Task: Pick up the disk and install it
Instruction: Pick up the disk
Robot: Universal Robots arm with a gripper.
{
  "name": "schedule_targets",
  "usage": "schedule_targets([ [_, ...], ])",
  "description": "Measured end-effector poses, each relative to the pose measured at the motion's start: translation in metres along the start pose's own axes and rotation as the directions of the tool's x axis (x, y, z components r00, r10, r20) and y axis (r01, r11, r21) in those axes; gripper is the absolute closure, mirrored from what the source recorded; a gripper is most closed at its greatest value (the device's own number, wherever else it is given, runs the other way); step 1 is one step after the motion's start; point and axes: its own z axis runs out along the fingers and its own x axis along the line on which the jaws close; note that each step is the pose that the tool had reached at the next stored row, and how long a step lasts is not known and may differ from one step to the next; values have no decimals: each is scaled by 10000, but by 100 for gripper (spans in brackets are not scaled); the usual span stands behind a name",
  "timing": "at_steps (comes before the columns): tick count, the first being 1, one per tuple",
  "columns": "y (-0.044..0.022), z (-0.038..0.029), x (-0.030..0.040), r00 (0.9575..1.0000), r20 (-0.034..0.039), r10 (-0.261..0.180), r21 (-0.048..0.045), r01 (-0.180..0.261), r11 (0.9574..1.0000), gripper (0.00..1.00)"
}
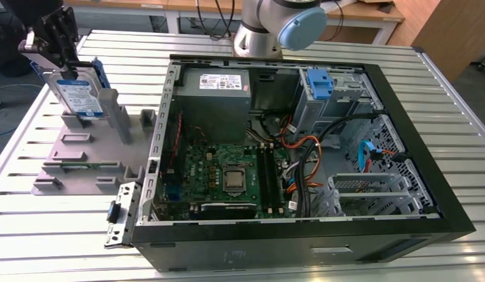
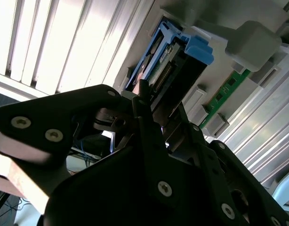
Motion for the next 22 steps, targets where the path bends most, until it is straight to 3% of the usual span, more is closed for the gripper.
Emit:
schedule_targets([
  [22,0,-57,0,10000,-1,0,-1,0,10000,65],
])
